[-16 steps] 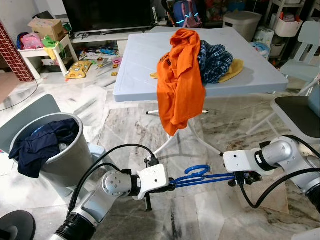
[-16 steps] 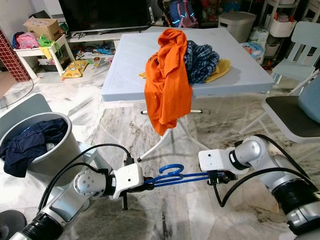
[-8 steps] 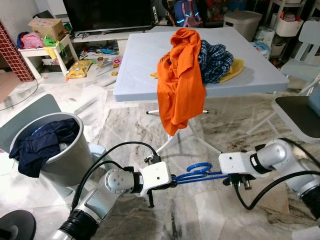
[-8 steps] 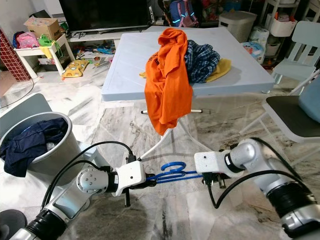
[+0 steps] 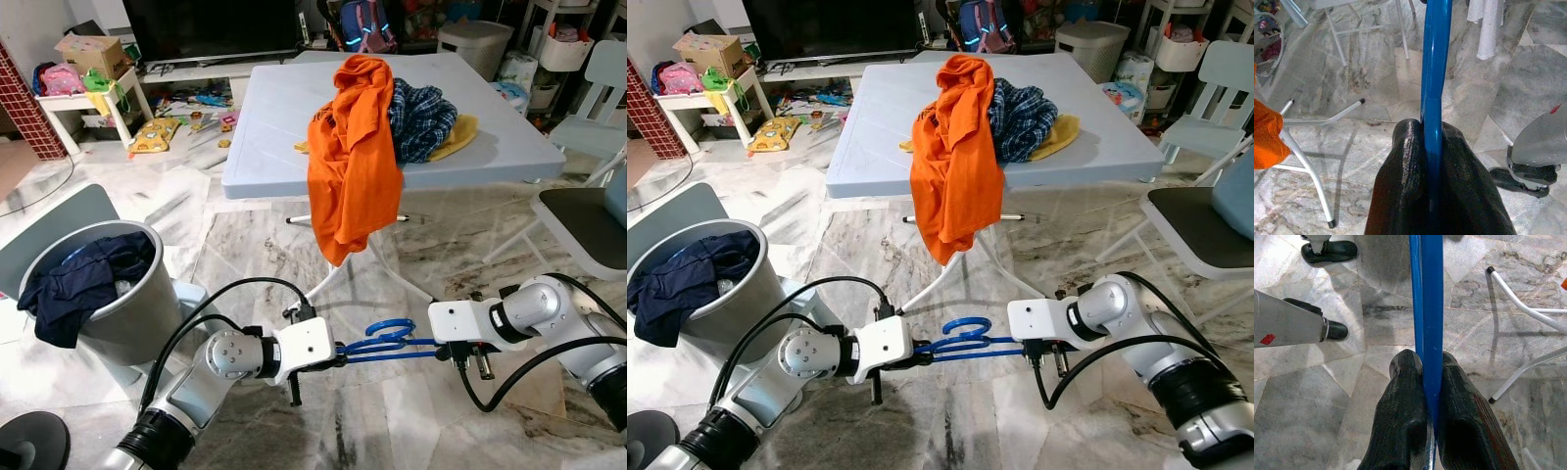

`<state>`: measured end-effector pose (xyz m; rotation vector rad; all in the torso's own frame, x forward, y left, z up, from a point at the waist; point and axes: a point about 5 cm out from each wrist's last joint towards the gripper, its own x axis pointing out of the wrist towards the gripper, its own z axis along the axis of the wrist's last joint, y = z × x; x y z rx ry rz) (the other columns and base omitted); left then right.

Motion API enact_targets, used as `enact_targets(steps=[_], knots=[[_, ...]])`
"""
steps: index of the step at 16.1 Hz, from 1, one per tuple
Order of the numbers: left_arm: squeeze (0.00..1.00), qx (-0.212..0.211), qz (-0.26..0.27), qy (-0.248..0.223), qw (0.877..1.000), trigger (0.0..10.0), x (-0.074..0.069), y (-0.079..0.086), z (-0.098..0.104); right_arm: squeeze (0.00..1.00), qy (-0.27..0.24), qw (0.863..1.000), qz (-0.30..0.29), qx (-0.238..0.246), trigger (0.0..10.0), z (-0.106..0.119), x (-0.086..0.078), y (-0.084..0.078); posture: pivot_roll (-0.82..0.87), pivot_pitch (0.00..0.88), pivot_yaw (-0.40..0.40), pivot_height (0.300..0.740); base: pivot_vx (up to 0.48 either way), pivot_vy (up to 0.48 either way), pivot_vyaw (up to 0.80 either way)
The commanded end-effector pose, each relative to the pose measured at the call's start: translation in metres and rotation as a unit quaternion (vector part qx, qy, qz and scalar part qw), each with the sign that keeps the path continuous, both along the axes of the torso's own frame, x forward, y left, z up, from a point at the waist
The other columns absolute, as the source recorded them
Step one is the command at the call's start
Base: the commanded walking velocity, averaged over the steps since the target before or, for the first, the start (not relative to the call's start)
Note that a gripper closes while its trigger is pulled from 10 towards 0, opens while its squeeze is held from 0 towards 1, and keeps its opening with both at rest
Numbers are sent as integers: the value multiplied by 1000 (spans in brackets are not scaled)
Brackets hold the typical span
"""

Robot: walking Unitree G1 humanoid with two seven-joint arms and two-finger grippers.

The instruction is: Hang hanger

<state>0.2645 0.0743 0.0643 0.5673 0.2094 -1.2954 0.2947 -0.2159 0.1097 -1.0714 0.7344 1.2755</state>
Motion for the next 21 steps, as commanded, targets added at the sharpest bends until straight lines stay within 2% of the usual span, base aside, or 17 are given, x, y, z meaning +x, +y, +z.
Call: enact_targets(steps=[1, 2, 3, 4, 7, 8, 12, 13, 15, 16, 17, 18, 19, 20, 21], knots=[[0, 3, 10, -12, 1000, 10000, 5, 2, 3, 0, -11, 1000, 0, 4, 0, 3, 4, 3, -188, 0, 62, 740, 0, 0, 0], [0, 3, 14, -13, 1000, 10000, 6, 3, 3, 0, -11, 1000, 0, 4, 0, 2, 4, 3, -188, 0, 62, 740, 0, 0, 0], [298, 2, 32, -17, 999, 10000, 9, 4, 3, 0, -13, 1000, -2, 3, 0, 1, 4, 3, -186, 0, 60, 740, 0, 0, 0], [1000, -6, 40, 16, 999, 10000, 8, 4, 1, 0, -14, 1000, -3, 3, 0, 0, 4, 3, -184, 0, 59, 740, 0, 0, 0], [1000, -14, 42, -35, 998, 10000, 2, 4, 11, 0, -39, 999, -8, 4, 0, -3, 10, 4, -175, 0, 50, 740, 0, 0, 0], [1000, -16, 40, -35, 998, 10000, -2, 6, 14, 0, -44, 999, -9, 2, 0, -5, 11, 3, -167, 0, 45, 740, 0, 0, 0], [1000, 27, 11, -13, 999, 10000, -21, 37, 18, 0, -71, 997, -10, 0, 0, -9, 20, 6, -144, 0, 29, 740, 0, 0, 0], [1000, 25, 16, -13, 999, 10000, -23, 40, 20, 0, -78, 997, -11, -1, 0, -10, 22, 7, -142, 0, 29, 740, 0, 0, 0], [1000, 11, 50, -9, 999, 10000, -26, 49, 26, 0, -95, 995, -23, 2, 0, -11, 25, 6, -134, 0, 27, 740, 0, 0, 0], [1000, -19, 109, -14, 994, 10000, -26, 56, 27, 0, -108, 993, -34, 9, 0, -13, 27, 5, -131, 0, 26, 740, 0, 0, 0], [1000, -48, 192, -29, 980, 10000, -22, 64, 26, 0, -123, 991, -55, 26, 0, -14, 28, 4, -129, 0, 26, 740, 0, 0, 0], [1000, -73, 264, -54, 960, 10000, -18, 68, 26, 0, -129, 988, -71, 50, 0, -14, 28, 4, -123, 0, 22, 740, 0, 0, 0], [1000, -109, 349, -73, 928, 10000, -17, 71, 26, 0, -141, 980, -103, 90, 0, -12, 28, 2, -121, 0, 9, 740, 0, 0, 0], [1000, -145, 399, -79, 902, 10000, -17, 71, 28, 0, -156, 972, -128, 123, 0, -9, 28, 2, -127, 0, 8, 740, 0, 0, 0], [1000, -164, 436, -81, 881, 10000, -17, 72, 30, 0, -166, 963, -150, 151, 0, -6, 28, 4, -137, 0, 10, 740, 0, 0, 0]])
